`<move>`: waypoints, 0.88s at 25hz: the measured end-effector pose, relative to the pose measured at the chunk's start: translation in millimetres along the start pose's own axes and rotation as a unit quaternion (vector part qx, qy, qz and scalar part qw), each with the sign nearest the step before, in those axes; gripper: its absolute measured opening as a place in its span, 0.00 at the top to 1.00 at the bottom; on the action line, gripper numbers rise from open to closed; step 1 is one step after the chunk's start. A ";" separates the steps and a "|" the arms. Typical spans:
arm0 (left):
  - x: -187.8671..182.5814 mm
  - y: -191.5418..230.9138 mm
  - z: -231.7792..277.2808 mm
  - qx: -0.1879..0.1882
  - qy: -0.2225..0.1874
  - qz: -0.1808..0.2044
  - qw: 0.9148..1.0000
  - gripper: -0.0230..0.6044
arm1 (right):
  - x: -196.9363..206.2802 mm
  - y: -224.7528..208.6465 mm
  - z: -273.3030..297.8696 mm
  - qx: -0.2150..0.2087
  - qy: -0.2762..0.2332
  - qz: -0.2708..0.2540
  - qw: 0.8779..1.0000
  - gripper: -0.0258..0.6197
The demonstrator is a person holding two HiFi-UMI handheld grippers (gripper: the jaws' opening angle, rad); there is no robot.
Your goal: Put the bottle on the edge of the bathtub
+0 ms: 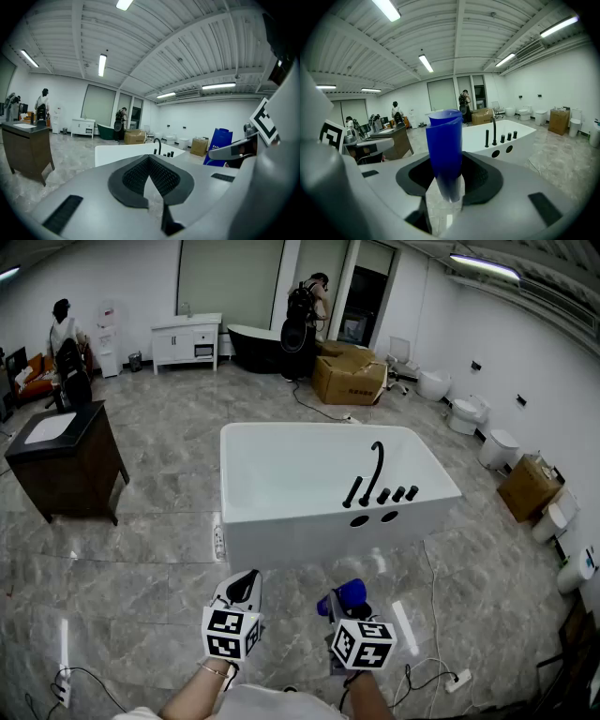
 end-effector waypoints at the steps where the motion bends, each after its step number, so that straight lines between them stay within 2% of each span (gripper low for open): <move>1: 0.3 -0.1 -0.4 0.001 0.001 0.001 1.000 0.95 | 0.1 -0.1 -0.3 0.001 0.000 0.001 1.000 0.70; 13: 0.4 19.4 -19.4 0.003 0.001 0.004 1.000 0.95 | 4.4 18.1 -4.7 0.019 -0.003 0.013 1.000 0.69; 22: 11.6 33.2 -29.6 -0.003 0.007 -0.014 1.000 0.95 | 14.4 26.9 -7.3 0.021 0.012 0.019 1.000 0.69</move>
Point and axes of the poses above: the fingertips, and each gripper's own axes: z forward along the fingers, y to its left, x out of its underside, the point moved 2 cm from there along -z, backward along the fingers, and after that the axes turned 10 degrees about -z, right-handed, at the moved point
